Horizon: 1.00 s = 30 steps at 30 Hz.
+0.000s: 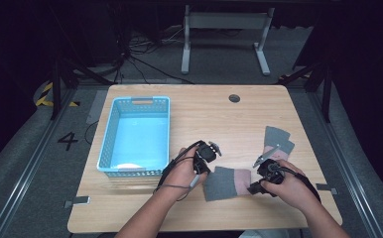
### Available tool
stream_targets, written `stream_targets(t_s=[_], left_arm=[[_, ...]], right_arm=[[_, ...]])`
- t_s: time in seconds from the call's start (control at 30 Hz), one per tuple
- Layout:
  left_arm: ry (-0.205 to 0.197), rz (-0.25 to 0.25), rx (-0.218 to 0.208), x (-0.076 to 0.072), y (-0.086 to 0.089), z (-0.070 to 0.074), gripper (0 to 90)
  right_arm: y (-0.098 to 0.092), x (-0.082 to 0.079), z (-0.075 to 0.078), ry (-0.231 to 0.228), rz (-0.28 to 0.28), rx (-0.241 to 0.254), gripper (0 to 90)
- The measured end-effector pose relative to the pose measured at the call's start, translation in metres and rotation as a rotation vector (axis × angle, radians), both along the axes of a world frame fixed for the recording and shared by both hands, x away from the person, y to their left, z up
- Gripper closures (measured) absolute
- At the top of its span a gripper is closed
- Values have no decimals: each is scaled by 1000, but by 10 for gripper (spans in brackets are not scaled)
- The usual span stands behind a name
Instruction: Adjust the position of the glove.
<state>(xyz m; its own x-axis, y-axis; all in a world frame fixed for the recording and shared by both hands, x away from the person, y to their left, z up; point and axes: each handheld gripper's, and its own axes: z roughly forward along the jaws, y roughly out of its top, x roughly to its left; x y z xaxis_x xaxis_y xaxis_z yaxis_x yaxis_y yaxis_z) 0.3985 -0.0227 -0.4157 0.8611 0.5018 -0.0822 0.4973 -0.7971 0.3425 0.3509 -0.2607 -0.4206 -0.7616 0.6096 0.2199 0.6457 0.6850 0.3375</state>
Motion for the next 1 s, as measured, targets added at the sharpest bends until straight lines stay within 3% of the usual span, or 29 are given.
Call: stream_targets(t_s=[0.1,0.3,0.53,0.73,1.0], left_arm=[[3,-2,6,1,1,-3,880],[12,12,-27,2,6,0,807],[10,18,-55,-1,13,10,760],[17,24,-108,-5,22,24,724],[9,32,-141,-9,32,38,664]], right_arm=[[0,0,-3,11,9,-1,820],[-1,0,-2,20,7,-2,757],[-9,3,5,-32,-14,6,727],[-16,4,13,-78,-38,31,718],[-32,6,25,-156,-109,72,693]])
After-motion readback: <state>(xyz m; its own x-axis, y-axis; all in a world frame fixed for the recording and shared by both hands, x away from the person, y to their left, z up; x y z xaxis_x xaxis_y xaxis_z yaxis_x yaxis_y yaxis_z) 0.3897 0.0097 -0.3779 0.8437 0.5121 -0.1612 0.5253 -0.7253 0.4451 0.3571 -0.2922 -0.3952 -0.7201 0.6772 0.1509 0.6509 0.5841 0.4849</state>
